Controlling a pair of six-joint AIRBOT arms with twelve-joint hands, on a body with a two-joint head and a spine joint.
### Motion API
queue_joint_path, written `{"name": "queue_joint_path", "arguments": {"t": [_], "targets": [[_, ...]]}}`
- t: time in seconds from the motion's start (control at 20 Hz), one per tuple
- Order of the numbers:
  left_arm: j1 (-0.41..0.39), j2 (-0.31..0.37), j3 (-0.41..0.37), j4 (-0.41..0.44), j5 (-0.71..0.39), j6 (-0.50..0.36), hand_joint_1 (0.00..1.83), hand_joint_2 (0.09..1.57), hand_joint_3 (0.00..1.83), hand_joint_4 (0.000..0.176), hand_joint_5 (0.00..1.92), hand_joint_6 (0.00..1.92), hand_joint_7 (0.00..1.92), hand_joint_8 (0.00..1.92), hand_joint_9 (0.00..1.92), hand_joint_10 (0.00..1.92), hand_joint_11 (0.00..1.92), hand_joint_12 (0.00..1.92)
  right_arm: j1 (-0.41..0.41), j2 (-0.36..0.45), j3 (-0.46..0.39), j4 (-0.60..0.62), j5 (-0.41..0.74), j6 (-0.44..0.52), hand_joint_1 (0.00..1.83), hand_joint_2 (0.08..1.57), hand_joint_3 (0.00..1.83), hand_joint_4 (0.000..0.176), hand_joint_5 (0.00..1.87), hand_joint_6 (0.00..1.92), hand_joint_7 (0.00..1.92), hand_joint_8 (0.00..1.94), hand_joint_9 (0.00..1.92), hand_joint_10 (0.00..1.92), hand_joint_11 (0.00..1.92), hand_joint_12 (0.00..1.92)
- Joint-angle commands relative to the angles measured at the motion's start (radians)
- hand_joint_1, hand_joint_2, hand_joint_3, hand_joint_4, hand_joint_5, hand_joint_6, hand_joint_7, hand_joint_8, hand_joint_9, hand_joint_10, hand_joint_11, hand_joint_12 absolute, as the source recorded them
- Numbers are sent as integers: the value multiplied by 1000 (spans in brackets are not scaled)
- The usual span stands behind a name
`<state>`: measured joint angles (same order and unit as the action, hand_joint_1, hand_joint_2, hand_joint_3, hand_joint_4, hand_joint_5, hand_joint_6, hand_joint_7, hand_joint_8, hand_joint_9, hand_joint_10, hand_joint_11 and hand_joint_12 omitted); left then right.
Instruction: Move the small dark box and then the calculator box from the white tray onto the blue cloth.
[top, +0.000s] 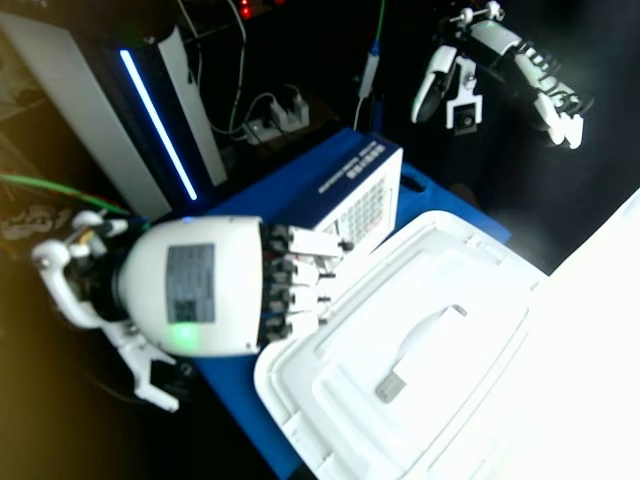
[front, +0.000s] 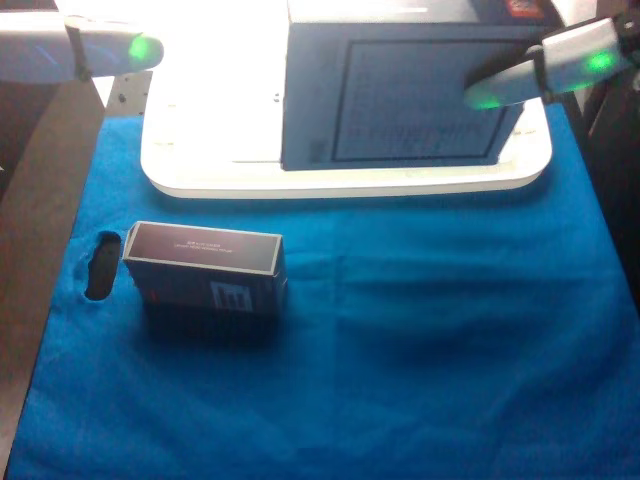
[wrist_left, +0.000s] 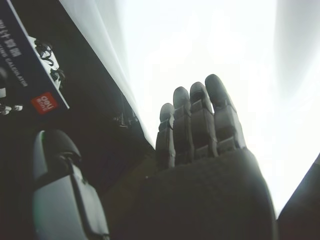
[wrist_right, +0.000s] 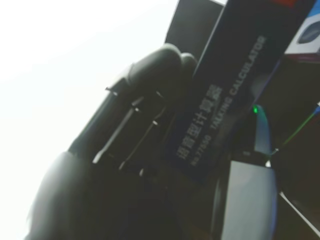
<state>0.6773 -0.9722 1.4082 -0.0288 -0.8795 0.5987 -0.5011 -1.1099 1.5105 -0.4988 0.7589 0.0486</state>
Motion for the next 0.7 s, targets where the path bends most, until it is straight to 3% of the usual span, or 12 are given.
{"name": "queue_joint_path", "arguments": {"t": [0.0,0.1,0.2,0.25,0.3,0.4,0.5,0.65], "targets": [[-6,2,2,-25,-118,-4,638,805,0,73,258,7,352,4,287,5,0,534,15,12,-10,45,100,8,1130,1180,0,0,856,1161,1368,5,1248,746,1128,1233],[2,1,2,-32,-117,-4,600,798,0,47,225,0,353,0,304,1,0,610,13,34,-37,31,100,7,1119,1199,0,0,822,1210,1374,7,1219,791,1128,1268],[14,1,0,-43,-117,-4,601,807,2,20,190,0,325,0,280,0,0,558,3,54,-61,25,100,7,1126,1186,0,0,845,1176,1394,16,1215,831,1132,1277],[20,1,-1,-46,-115,-4,593,820,7,27,198,4,319,0,270,0,0,548,-12,72,-79,25,100,6,1236,1128,6,0,877,972,1159,797,1207,749,1110,1233],[22,2,-1,-48,-115,-4,585,826,8,37,202,6,312,0,262,0,0,546,-19,78,-87,25,100,5,1253,1133,2,0,851,977,1083,1010,1217,737,1106,1234],[26,3,-3,-53,-115,-4,573,798,0,56,201,4,292,0,247,0,0,541,-34,93,-106,25,103,-2,1136,1172,2,0,865,1138,1202,516,1256,793,1155,1242],[28,3,-4,-53,-113,-4,580,804,0,54,201,3,280,0,237,0,0,541,-50,107,-127,18,106,-17,1134,1166,0,0,882,1120,1317,363,1331,717,1213,1199],[31,4,-8,-52,-117,-4,563,800,0,50,194,0,279,1,242,2,1,545,-59,110,-141,-1,106,-21,1142,1152,1,0,910,1078,1381,285,1357,717,1226,1271]]}}
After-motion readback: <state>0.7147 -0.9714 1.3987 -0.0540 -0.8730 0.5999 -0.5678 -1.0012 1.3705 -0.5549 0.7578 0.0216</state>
